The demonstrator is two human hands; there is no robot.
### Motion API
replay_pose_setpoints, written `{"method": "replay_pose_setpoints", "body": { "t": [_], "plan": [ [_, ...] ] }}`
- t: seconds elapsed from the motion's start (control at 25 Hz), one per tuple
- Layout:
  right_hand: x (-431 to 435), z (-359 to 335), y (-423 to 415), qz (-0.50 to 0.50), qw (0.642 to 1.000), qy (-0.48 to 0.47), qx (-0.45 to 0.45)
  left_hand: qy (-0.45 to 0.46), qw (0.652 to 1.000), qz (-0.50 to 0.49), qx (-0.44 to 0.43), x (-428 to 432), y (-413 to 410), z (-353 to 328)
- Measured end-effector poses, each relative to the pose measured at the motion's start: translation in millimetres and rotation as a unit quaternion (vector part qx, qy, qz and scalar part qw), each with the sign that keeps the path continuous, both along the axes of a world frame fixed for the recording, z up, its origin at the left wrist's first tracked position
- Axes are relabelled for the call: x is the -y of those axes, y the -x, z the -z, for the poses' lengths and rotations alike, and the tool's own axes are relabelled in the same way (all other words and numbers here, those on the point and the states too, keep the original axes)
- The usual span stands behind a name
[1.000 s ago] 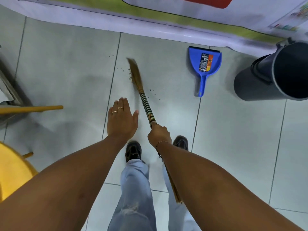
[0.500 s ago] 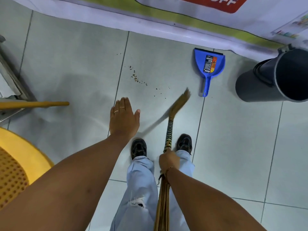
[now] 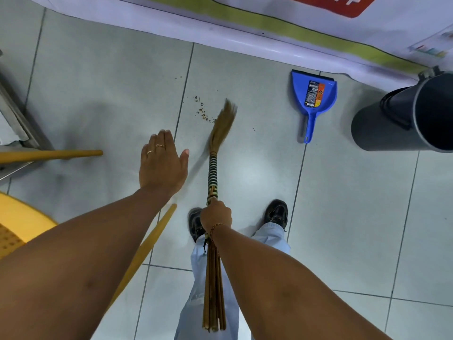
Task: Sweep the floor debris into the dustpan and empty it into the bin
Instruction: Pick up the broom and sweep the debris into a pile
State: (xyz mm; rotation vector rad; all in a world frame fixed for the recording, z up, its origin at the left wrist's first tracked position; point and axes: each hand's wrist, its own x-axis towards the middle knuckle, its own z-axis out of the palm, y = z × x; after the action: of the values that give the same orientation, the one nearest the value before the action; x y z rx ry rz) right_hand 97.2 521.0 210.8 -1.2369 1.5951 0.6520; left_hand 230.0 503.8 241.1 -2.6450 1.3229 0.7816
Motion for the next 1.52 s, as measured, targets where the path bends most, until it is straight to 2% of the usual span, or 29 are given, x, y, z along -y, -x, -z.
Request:
{"method": "replay_pose_setpoints", "body": {
  "t": [0.24, 0.4, 0.48, 0.6, 0.72, 0.92, 1.08, 1.32, 1.52],
  "plan": [
    [9.7, -31.4, -8.4, 0.026, 0.996, 0.078, 0.033, 0.013, 1.0, 0.0, -0.004, 17.5, -15.5, -16.5],
    [33.7, -42.6, 36.4, 0.068, 0.987, 0.14, -0.033, 0.029, 0.999, 0.0, -0.017, 29.2, -9.4, -24.2],
    [49.4, -35.1, 58.0, 0.062, 0.988, 0.117, -0.084, 0.035, 0.999, 0.005, -0.028, 32.2, -4.8, -21.8],
    [62.7, -16.5, 66.7, 0.021, 0.991, 0.025, -0.13, 0.022, 0.999, 0.013, -0.04, 27.6, 2.7, -11.5],
    [61.9, -11.0, 46.3, -0.013, 0.994, -0.002, -0.108, 0.004, 0.998, 0.002, -0.057, 16.4, 5.9, -5.2],
    [59.0, -0.8, 5.8, 0.024, 0.999, -0.005, -0.04, -0.007, 0.999, -0.008, -0.05, 5.9, -0.9, -6.5],
    [58.1, -13.5, 1.8, -0.011, 0.999, 0.038, 0.007, -0.008, 0.999, -0.006, -0.035, 8.3, -8.1, -7.4],
    [38.1, -33.6, 61.1, 0.117, 0.976, 0.185, -0.008, -0.009, 0.999, 0.012, -0.047, 31.8, 16.9, -14.1],
    [59.4, -32.6, 108.0, 0.236, 0.95, 0.176, -0.101, 0.006, 0.998, 0.037, -0.059, 49.5, 52.4, -11.0]
  ]
}}
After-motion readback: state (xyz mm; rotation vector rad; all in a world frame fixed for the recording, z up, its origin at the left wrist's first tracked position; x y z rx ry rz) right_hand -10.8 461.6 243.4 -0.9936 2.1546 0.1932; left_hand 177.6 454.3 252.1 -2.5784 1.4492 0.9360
